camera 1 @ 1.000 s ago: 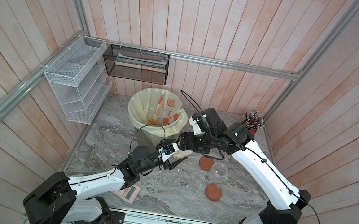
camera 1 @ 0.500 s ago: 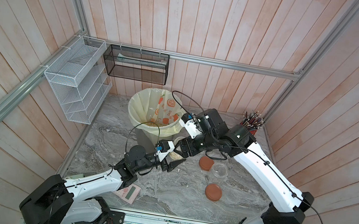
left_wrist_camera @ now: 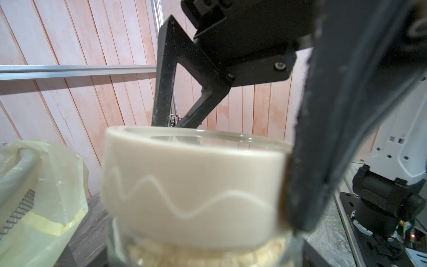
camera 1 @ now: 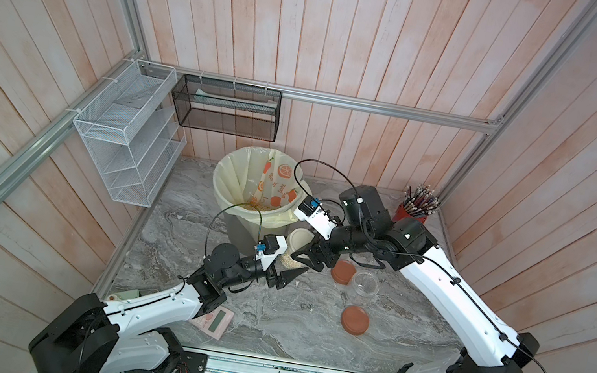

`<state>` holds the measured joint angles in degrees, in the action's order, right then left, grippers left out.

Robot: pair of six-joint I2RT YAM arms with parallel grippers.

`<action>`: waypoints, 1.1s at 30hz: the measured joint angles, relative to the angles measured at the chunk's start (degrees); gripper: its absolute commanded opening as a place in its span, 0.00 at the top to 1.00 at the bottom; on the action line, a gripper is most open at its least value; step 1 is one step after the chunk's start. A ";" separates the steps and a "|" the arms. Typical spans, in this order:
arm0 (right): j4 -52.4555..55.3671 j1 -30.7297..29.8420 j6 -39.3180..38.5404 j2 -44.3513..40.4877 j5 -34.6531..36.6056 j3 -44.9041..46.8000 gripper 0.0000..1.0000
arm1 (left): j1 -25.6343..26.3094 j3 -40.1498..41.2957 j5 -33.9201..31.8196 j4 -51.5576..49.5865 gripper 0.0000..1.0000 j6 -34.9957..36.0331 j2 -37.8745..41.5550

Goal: Empty expired oatmeal from jars
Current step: Unscrew the lid from the jar, then place the lid at the center of the board.

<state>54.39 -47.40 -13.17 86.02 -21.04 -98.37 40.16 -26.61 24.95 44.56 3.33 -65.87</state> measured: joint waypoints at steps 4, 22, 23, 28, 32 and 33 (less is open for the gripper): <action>0.04 1.55 -4.68 -0.07 -3.48 -0.02 0.55 | -0.09 0.00 0.39 -0.02 1.00 -0.98 0.13; -11.50 5.70 -10.93 -13.18 -7.89 11.04 0.53 | -0.52 2.03 2.40 -3.08 1.00 -0.42 6.40; -12.83 6.38 -10.12 -14.67 -8.02 13.11 0.53 | -0.68 2.43 1.86 -3.87 1.00 -0.28 7.50; -19.50 8.85 -4.79 -20.24 -8.00 22.45 0.53 | -0.85 5.99 -1.92 -6.05 1.00 -0.57 13.42; -23.69 9.75 2.03 -23.26 -7.28 30.45 0.53 | -0.90 10.95 -5.86 -7.23 1.00 -1.97 18.71; -24.41 9.81 4.07 -23.58 -6.97 32.20 0.53 | -0.90 12.24 -6.86 -7.96 1.00 -2.49 20.04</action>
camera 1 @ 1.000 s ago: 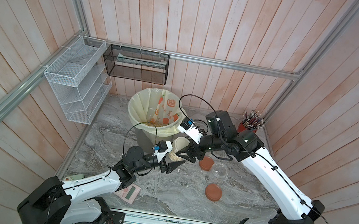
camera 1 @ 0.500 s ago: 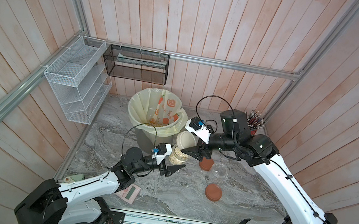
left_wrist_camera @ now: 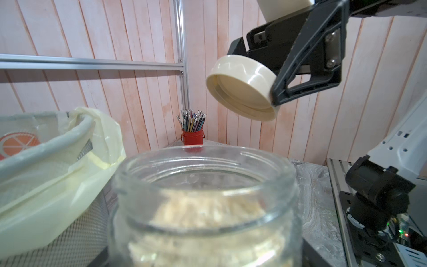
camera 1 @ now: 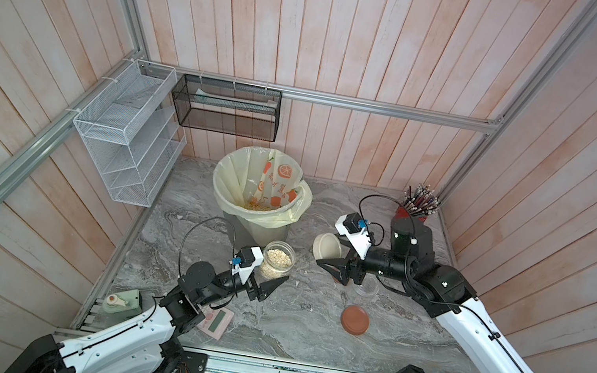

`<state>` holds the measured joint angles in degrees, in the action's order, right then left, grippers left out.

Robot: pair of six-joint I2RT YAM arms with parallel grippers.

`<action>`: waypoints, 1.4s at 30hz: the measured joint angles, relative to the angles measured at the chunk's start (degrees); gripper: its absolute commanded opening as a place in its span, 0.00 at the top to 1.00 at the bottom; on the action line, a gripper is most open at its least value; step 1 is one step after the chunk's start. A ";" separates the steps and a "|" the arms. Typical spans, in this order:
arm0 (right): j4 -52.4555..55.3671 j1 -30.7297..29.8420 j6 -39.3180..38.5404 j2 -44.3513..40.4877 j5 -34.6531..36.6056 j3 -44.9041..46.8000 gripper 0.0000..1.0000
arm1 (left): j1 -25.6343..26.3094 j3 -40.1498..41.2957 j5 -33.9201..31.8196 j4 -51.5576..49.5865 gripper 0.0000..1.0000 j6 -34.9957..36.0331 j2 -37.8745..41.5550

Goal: Empty expired oatmeal from jars
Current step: Place the lid at the center of the board.

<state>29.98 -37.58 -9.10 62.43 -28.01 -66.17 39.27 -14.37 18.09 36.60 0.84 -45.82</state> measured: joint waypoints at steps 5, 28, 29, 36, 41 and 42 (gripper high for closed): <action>-1.18 0.00 9.16 -0.07 2.58 6.54 0.55 | 0.00 3.93 -3.48 -2.89 1.00 -1.95 5.42; -2.60 -14.47 28.13 5.51 19.26 26.25 0.55 | 0.00 12.13 -8.11 -4.07 1.00 -8.48 7.52; -3.08 -15.21 28.55 5.99 19.91 26.40 0.55 | 0.00 12.39 -8.11 -3.61 1.00 -8.68 7.52; -6.64 -17.59 30.67 9.07 23.45 26.91 0.54 | 0.00 13.86 -8.13 -2.25 1.00 -9.64 7.45; -8.59 -18.08 31.65 11.80 25.22 28.04 0.52 | 0.00 13.86 -8.11 -1.25 1.00 -9.73 6.91; -8.98 -18.16 31.71 12.33 25.38 28.28 0.51 | 0.00 13.86 -8.11 -1.18 1.00 -9.73 6.73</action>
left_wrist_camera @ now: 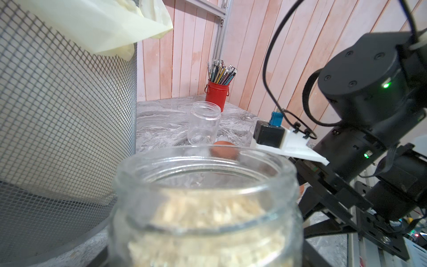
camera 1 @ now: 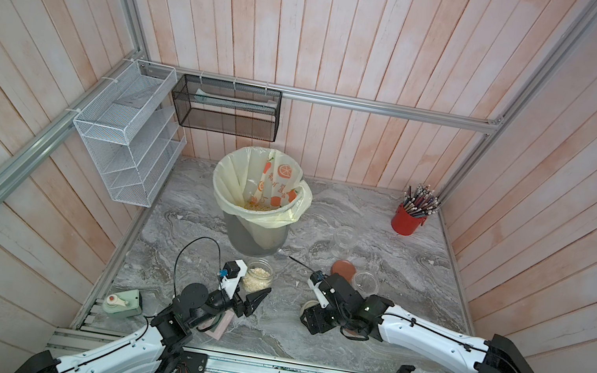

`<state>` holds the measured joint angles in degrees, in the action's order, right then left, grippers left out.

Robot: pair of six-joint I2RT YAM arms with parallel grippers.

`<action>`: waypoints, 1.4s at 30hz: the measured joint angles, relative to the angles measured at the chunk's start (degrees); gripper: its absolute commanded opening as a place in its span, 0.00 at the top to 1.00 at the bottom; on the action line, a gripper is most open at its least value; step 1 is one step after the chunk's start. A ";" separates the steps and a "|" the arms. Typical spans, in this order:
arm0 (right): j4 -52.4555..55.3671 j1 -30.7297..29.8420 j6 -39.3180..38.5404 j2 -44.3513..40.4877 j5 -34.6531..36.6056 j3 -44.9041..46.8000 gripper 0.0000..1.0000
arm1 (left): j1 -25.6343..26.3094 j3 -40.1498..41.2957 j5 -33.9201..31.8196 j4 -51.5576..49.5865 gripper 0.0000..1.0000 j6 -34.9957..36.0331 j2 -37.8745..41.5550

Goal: Empty expired oatmeal from jars
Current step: Place the lid at the center of the board.

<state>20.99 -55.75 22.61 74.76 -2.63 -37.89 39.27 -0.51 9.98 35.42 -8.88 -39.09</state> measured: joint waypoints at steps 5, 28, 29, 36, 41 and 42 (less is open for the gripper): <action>-1.77 -0.17 0.46 1.36 0.74 0.94 0.46 | 0.00 0.00 0.00 0.15 1.00 -0.02 -0.63; -4.94 -0.63 1.68 6.05 1.66 0.85 0.16 | 0.00 -0.07 -0.24 -0.33 1.00 -0.42 -0.44; -4.92 -0.72 1.79 6.08 1.77 0.81 0.12 | 0.00 -0.07 -0.24 -0.50 1.00 -0.42 -0.44; -4.66 -1.11 2.40 6.25 1.84 0.59 0.02 | 0.00 -0.13 -0.24 -0.72 1.00 -0.46 -0.48; -2.64 -1.22 2.75 6.25 2.47 -0.15 0.02 | 0.00 -0.13 -0.22 -0.72 1.00 -0.85 -0.68; -1.62 -1.36 2.82 6.25 2.89 -0.68 0.02 | 0.00 -0.17 -0.20 -0.76 1.00 -0.85 -0.68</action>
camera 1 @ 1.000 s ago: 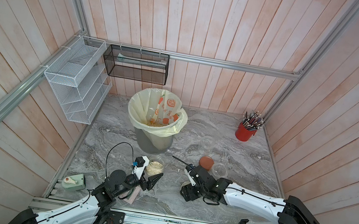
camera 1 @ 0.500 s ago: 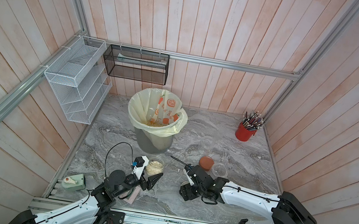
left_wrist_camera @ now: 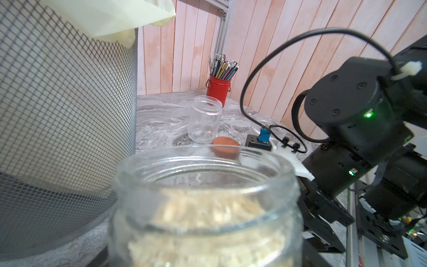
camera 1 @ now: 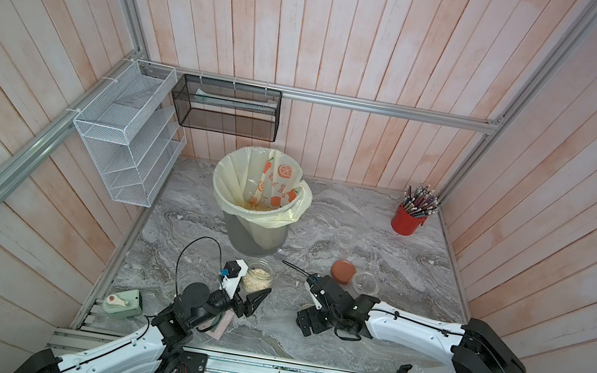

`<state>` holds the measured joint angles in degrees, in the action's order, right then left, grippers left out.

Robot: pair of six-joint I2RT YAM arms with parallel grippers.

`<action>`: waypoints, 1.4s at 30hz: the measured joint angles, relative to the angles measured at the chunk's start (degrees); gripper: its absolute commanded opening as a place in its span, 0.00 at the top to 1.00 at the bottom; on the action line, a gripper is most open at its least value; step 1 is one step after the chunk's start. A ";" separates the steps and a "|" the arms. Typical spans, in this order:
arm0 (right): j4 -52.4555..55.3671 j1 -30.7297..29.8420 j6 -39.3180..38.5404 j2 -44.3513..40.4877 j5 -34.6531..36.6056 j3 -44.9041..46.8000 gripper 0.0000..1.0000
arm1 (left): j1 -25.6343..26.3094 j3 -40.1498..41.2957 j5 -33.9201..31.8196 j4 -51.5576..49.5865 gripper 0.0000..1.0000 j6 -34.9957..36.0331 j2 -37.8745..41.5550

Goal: Empty expired oatmeal from jars
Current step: Place the lid at the center of the board.

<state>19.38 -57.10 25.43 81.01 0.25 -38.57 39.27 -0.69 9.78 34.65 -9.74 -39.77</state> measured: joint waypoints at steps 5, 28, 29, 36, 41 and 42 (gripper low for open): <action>6.14 -1.88 0.09 -0.02 3.43 -6.21 0.02 | 0.00 -1.22 0.00 -0.42 1.00 -0.20 0.15; 10.69 -4.37 -0.17 -12.22 13.38 -18.45 0.02 | 0.00 -10.05 -0.26 -8.57 1.00 -0.72 1.25; 9.22 -4.37 -0.33 -13.73 13.44 -17.68 0.02 | 0.00 -10.64 -0.24 -8.79 1.00 -0.59 1.01; 2.51 -4.37 -3.06 -17.35 13.35 -17.00 0.02 | 0.02 -15.58 -0.28 -11.43 1.00 0.39 -1.62; 0.11 -4.37 -4.92 -16.90 12.13 -17.00 0.02 | 0.02 -19.28 -0.85 -13.42 1.00 1.90 -3.41; -0.37 -4.37 -5.14 -16.94 11.67 -17.00 0.02 | 0.02 -19.93 -0.92 -13.84 1.00 2.21 -3.54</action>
<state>19.00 -61.47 20.29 64.07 11.92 -55.57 39.29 -20.62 8.86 20.82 -7.53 -43.31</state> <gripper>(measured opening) 0.980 0.794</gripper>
